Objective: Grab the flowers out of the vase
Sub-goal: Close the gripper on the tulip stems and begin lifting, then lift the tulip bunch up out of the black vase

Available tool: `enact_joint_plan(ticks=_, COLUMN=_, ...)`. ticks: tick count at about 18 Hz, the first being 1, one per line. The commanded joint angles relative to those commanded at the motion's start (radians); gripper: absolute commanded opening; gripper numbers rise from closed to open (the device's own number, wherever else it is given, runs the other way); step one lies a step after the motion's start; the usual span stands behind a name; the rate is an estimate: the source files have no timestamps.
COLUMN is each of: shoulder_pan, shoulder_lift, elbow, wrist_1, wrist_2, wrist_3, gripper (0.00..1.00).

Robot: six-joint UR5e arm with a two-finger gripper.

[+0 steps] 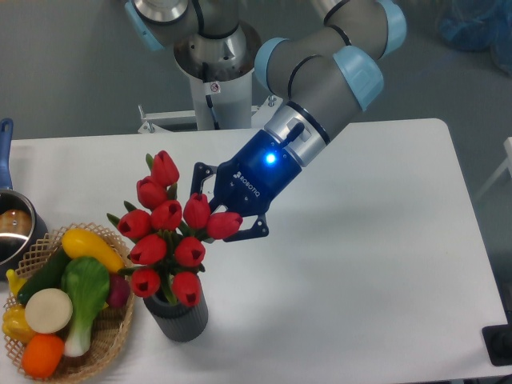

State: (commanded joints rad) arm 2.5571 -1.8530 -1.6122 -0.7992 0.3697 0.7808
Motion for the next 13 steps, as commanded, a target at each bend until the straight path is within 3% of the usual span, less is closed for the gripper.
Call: enact_joint_plan(ticks=13, shoulder_pan=0.031, shoulder_lift=0.008, elbow=0.04, wrist_1=0.0, wrist_2=-0.041, wrist_3=-0.046, gripper=0.11)
